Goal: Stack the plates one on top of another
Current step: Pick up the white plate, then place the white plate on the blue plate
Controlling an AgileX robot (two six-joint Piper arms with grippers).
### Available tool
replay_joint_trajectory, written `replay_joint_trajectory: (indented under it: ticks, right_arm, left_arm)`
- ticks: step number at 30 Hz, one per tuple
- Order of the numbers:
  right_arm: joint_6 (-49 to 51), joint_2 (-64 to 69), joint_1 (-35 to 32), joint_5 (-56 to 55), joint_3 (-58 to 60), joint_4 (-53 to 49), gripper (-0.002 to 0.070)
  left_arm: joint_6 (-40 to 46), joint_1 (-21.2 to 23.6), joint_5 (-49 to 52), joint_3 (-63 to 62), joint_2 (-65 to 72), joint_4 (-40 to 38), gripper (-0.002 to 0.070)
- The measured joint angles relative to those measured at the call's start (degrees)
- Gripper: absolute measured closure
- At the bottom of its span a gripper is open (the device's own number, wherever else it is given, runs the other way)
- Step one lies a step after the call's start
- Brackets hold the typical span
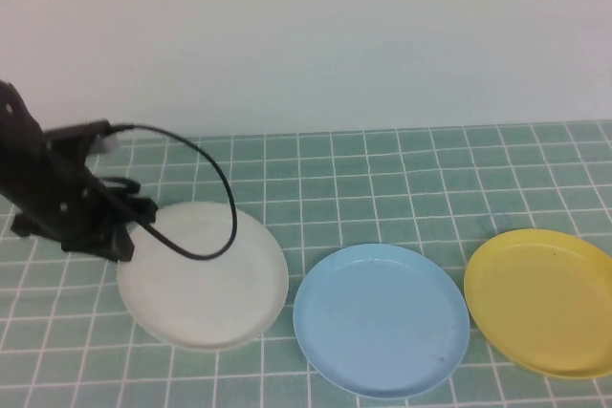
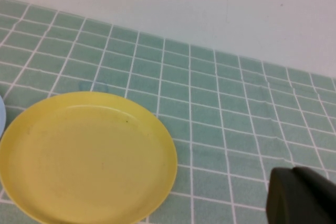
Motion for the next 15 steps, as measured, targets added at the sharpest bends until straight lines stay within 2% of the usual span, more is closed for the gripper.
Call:
replay_joint_trajectory:
  ticks: [7,15]
  right_arm:
    - [0.0,0.0,0.0,0.0,0.0,0.0,0.0678]
    - [0.0,0.0,0.0,0.0,0.0,0.0,0.0678]
  left_arm:
    - [0.2,0.0,-0.1,-2.5,-4.1,-3.7,0.0675]
    - [11.6,-1.3,4.9,-2.7,-6.1,-21.8,0.0675]
